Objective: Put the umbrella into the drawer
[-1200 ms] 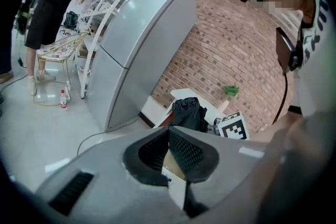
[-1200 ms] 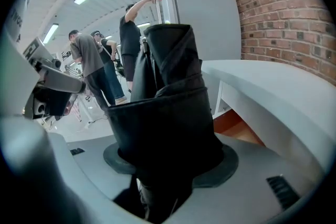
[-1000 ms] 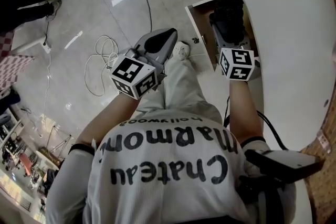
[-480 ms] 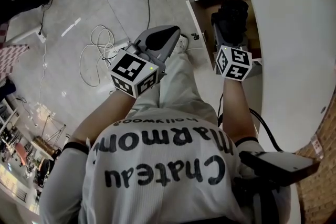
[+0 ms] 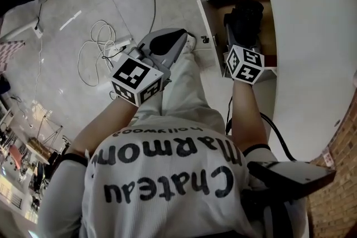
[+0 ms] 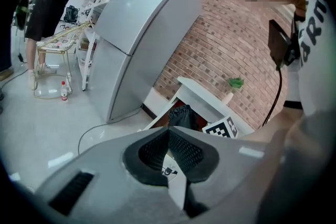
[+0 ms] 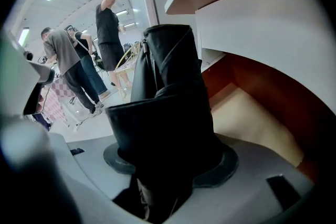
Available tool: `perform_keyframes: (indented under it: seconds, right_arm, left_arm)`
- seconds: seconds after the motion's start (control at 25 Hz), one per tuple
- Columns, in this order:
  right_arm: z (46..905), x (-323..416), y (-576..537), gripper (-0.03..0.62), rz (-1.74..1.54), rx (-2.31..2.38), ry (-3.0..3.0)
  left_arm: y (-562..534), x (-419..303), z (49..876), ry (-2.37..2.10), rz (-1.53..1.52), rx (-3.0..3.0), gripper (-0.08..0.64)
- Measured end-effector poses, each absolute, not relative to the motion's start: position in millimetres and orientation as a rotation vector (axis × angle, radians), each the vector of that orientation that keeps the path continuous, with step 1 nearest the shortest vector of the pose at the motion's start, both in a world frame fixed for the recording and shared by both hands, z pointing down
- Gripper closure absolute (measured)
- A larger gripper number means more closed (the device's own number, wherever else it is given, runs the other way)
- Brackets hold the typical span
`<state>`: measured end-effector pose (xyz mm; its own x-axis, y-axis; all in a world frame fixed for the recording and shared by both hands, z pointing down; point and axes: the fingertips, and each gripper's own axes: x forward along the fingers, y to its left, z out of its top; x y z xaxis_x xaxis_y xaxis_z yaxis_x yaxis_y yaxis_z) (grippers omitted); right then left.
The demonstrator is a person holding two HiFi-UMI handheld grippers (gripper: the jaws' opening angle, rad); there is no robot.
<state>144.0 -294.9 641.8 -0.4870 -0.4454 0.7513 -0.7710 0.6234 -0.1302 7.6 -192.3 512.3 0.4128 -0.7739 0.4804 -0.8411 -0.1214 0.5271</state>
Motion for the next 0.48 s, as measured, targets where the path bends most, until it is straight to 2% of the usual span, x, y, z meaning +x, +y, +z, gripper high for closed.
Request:
perform_keyframes:
  seconds: [0.48]
  right_arm:
    - [667, 153, -307, 0.333, 0.648, 0.970, -2.080]
  left_arm:
    - [-189, 4, 528, -1.379, 0.124, 1.863, 0.543]
